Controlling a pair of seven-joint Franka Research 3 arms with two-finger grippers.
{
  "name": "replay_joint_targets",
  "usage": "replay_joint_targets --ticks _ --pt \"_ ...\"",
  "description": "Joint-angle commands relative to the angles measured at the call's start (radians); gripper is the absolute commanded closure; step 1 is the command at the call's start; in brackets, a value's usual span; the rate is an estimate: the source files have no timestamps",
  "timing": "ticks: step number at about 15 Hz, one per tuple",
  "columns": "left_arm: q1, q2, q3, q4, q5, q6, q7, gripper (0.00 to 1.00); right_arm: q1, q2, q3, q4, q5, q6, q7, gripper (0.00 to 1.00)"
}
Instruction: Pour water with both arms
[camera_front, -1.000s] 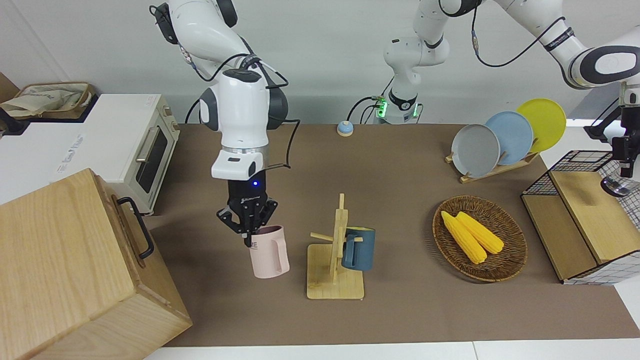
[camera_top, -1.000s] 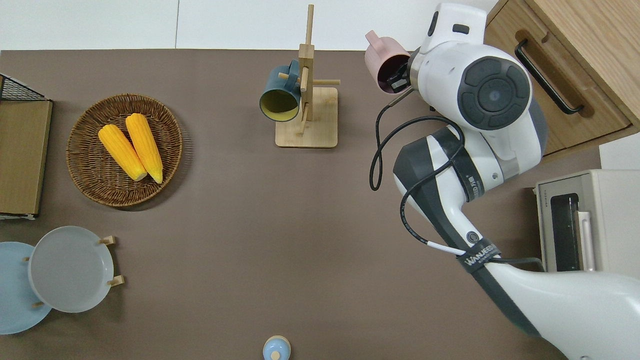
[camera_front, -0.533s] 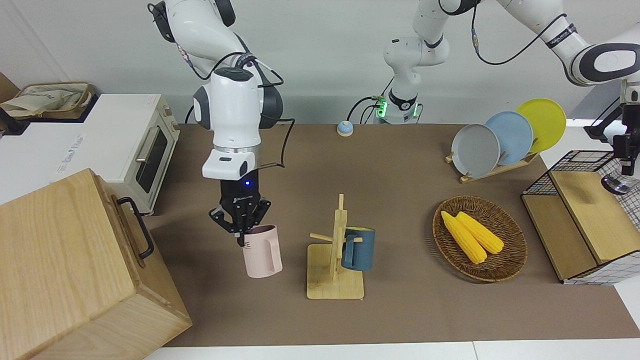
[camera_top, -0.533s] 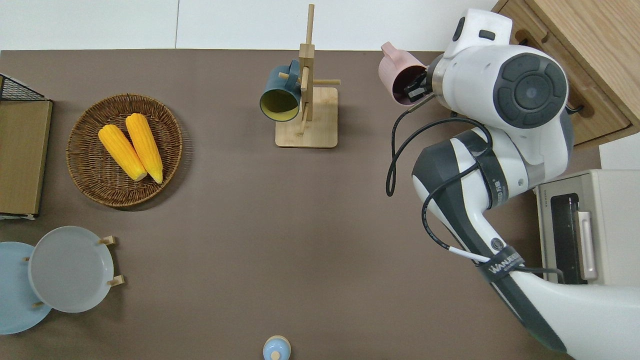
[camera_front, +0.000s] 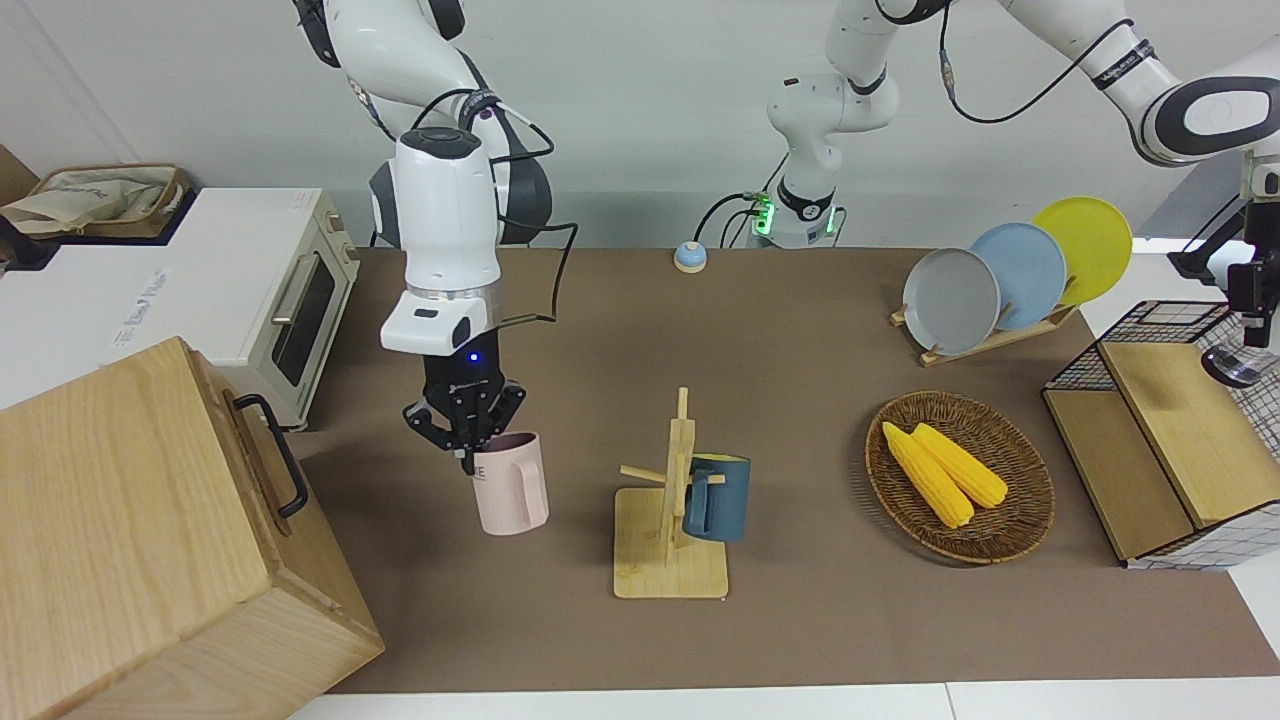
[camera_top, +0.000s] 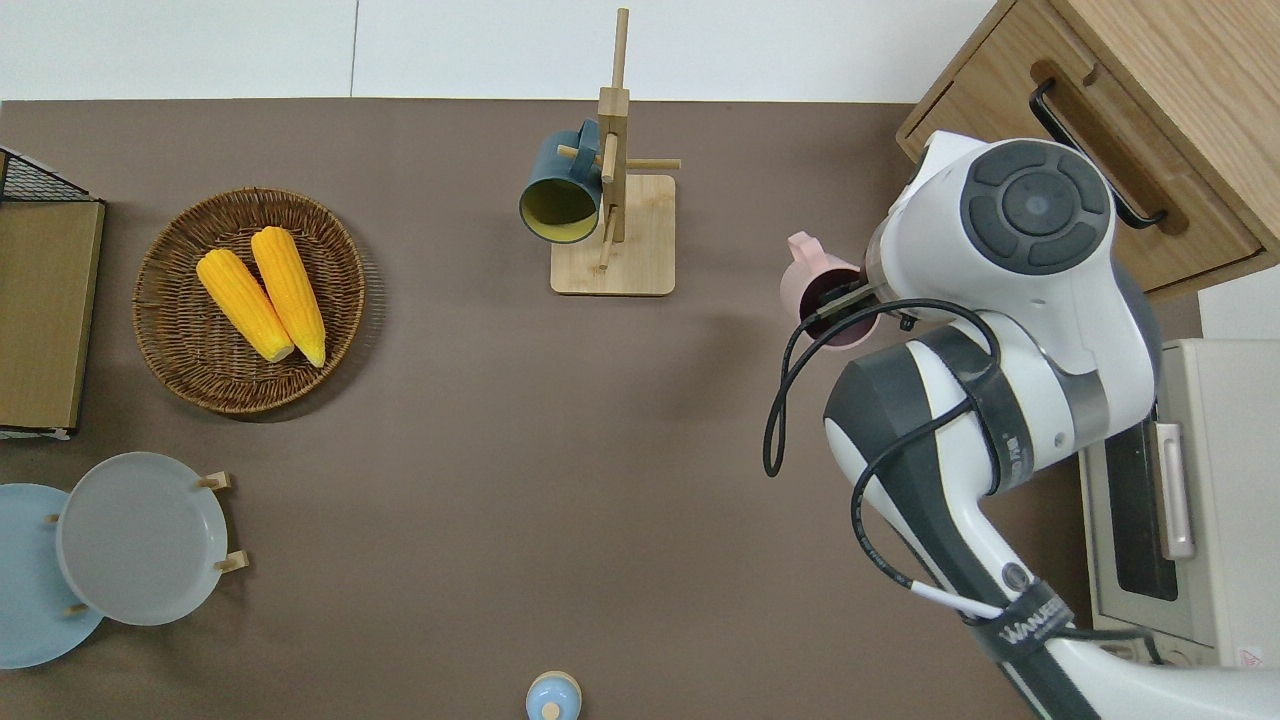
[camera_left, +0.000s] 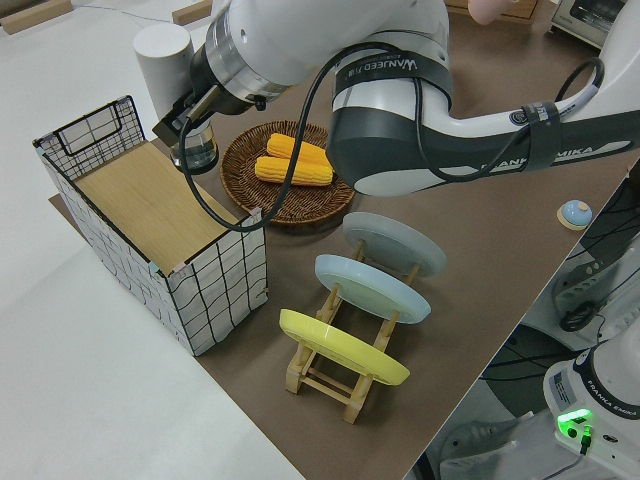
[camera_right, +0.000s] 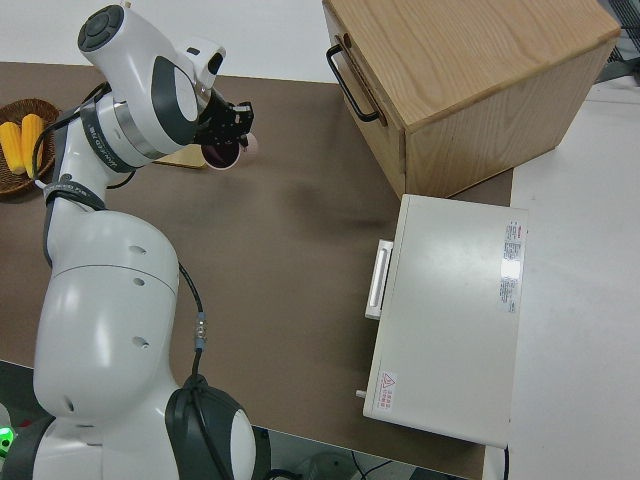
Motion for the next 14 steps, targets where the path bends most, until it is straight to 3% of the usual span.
replay_joint_targets --ticks 1,5,10,14 --pt "-0.013 -0.086 -0.043 -0.045 0.115 -0.026 -0.139 0.99 0.044 -0.067 -0.001 -0.066 0.153 -0.13 0.126 1.0" --pt "-0.011 -0.182 -0.112 -0.162 0.223 -0.014 -0.254 0.99 0.123 -0.065 0.001 -0.074 0.263 -0.157 0.331 1.0" --pt "-0.007 -0.259 -0.189 -0.269 0.318 0.032 -0.399 0.99 0.251 -0.013 -0.002 -0.066 0.378 -0.091 0.592 1.0" --pt "0.004 -0.373 -0.261 -0.386 0.431 0.033 -0.524 0.99 0.395 0.068 -0.091 -0.025 0.486 -0.003 0.752 1.0"
